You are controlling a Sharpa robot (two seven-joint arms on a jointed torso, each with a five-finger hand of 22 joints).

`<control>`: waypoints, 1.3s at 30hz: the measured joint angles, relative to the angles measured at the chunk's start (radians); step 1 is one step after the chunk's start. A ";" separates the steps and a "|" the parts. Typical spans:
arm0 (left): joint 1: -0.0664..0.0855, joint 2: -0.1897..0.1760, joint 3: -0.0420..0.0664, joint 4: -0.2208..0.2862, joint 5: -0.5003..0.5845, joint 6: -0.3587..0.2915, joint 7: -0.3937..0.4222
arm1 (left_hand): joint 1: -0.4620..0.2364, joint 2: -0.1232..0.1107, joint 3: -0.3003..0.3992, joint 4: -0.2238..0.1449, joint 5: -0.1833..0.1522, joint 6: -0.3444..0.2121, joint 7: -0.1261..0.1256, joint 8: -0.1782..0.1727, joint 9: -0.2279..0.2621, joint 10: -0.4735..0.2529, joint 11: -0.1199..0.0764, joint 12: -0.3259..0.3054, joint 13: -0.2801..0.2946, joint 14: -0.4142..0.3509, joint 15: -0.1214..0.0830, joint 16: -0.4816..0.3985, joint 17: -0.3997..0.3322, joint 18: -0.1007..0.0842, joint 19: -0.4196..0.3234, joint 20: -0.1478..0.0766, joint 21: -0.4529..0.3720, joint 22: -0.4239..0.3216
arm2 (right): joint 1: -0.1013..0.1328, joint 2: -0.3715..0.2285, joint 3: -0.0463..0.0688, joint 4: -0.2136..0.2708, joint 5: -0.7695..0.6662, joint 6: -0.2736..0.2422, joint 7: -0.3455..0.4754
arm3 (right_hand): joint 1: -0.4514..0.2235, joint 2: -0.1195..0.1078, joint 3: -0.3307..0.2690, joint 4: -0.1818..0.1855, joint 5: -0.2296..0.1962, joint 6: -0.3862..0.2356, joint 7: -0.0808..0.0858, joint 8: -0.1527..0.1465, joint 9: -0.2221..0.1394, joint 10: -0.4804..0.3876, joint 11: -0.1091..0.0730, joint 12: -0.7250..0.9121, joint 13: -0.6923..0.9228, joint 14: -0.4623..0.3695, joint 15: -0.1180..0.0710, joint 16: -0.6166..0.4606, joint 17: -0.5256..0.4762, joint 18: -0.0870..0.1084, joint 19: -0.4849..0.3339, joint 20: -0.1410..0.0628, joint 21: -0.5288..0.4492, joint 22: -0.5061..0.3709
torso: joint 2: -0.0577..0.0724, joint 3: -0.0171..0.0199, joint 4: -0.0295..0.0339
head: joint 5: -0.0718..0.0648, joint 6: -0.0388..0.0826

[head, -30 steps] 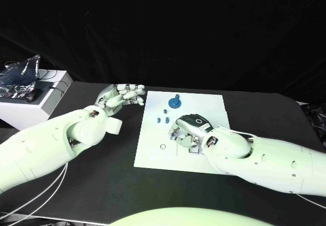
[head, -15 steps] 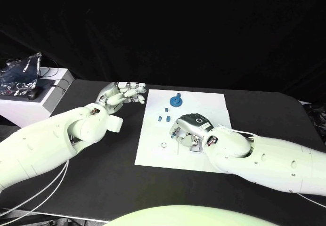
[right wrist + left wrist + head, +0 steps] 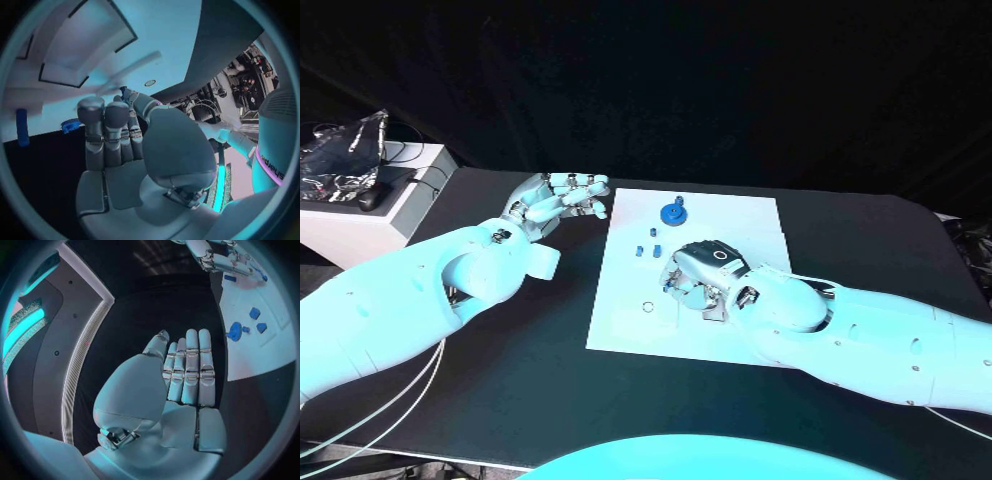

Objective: Assemble the parts on the task board

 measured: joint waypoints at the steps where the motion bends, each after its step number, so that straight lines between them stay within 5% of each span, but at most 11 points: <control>1: 0.000 0.000 0.000 0.000 0.000 0.000 0.000 | 0.000 0.000 0.000 0.000 0.000 0.000 0.000 0.000 0.000 0.000 0.000 0.000 0.000 0.000 0.000 0.000 0.000 0.000 0.000 0.000 0.000 0.000 | 0.000 0.001 0.000 -0.002 0.000 0.000 -0.001 | 0.000 0.000 0.000 0.000 0.000 0.000 0.000 0.000 0.000 0.000 0.000 0.000 0.000 0.000 0.000 0.000 0.000 0.000 0.000 0.000 0.000 0.000 | 0.000 0.0000 0.0000 | 0.000 0.000; 14: 0.000 -0.001 0.000 0.002 0.000 0.000 0.000 | 0.000 0.000 0.000 0.000 0.000 0.000 0.000 0.000 0.000 0.000 0.000 0.000 0.000 0.000 0.000 0.000 0.000 0.000 0.000 0.000 0.000 0.000 | -0.003 0.010 0.000 -0.011 -0.001 0.006 -0.002 | 0.000 0.000 -0.001 -0.001 -0.001 -0.002 -0.001 0.000 0.001 0.000 0.000 0.000 0.001 0.000 0.000 0.000 -0.001 0.000 -0.001 0.001 -0.005 0.001 | 0.000 0.0001 0.0000 | 0.002 -0.004; 18: 0.000 -0.001 0.000 0.002 0.000 0.000 -0.001 | 0.000 0.000 0.000 0.000 0.000 0.000 0.000 0.000 0.000 0.000 0.000 0.000 0.000 0.000 0.000 0.000 0.000 0.000 0.000 0.000 0.000 0.000 | -0.003 0.011 0.000 -0.011 0.001 0.009 0.000 | -0.002 -0.002 -0.038 -0.001 0.043 -0.010 0.006 0.000 -0.001 -0.008 -0.008 0.000 0.002 0.000 0.000 0.000 -0.005 0.000 0.000 0.001 -0.031 0.001 | 0.000 0.0001 -0.0003 | 0.003 -0.005; 23: 0.000 -0.002 0.000 0.002 0.000 0.000 -0.001 | 0.000 0.000 -0.004 0.004 0.000 0.000 0.000 0.000 0.000 0.000 0.000 0.000 0.000 0.000 0.000 0.000 -0.001 0.000 0.004 0.004 -0.007 0.003 | -0.003 0.009 0.000 -0.012 0.007 0.010 0.005 | -0.044 -0.066 -0.134 0.035 0.039 -0.074 -0.004 0.001 -0.009 -0.084 -0.001 0.009 0.006 -0.002 0.013 -0.008 -0.015 0.015 0.008 0.010 -0.087 0.001 | 0.000 0.0000 -0.0004 | 0.003 -0.006; 29: 0.000 -0.003 0.000 0.001 0.001 0.000 -0.001 | 0.000 0.000 -0.004 0.004 0.000 0.000 0.000 0.000 0.000 0.000 0.000 0.000 0.000 0.000 0.000 0.000 -0.001 0.000 0.004 0.004 -0.007 0.003 | -0.005 0.002 -0.002 -0.009 0.015 0.002 0.013 | 0.013 -0.080 -0.303 0.094 0.034 -0.116 -0.010 0.004 -0.009 -0.172 0.022 0.009 0.003 0.003 0.023 -0.032 -0.039 0.036 0.006 0.029 -0.218 0.001 | 0.000 0.0000 -0.0005 | 0.004 -0.006; 35: 0.000 -0.004 0.000 0.000 0.001 0.000 -0.001 | 0.002 0.002 -0.004 0.004 0.000 0.000 0.000 0.000 0.000 0.000 0.000 0.000 0.000 0.000 0.000 0.000 -0.001 0.000 0.004 0.004 -0.007 0.003 | -0.005 -0.016 -0.002 0.005 0.021 -0.035 0.017 | 0.054 -0.110 -0.342 0.167 0.033 -0.132 -0.010 0.004 -0.009 -0.216 0.032 0.009 0.002 0.003 0.029 -0.041 -0.056 0.040 0.006 0.029 -0.302 -0.038 | 0.000 0.0007 -0.0006 | 0.004 -0.006; 39: 0.000 -0.004 0.000 0.000 0.001 0.000 -0.002 | 0.005 0.005 -0.004 0.004 0.000 0.000 0.000 0.000 0.000 0.000 0.000 0.000 0.000 0.000 0.000 0.000 -0.001 0.000 0.004 0.004 -0.007 0.003 | -0.004 -0.053 0.004 0.033 0.032 -0.068 0.019 | 0.056 -0.112 -0.348 0.183 0.029 -0.132 -0.010 0.004 -0.010 -0.212 0.031 0.009 0.002 0.003 0.029 -0.041 -0.056 0.042 0.005 0.031 -0.298 -0.045 | 0.000 0.0012 -0.0009 | 0.001 -0.003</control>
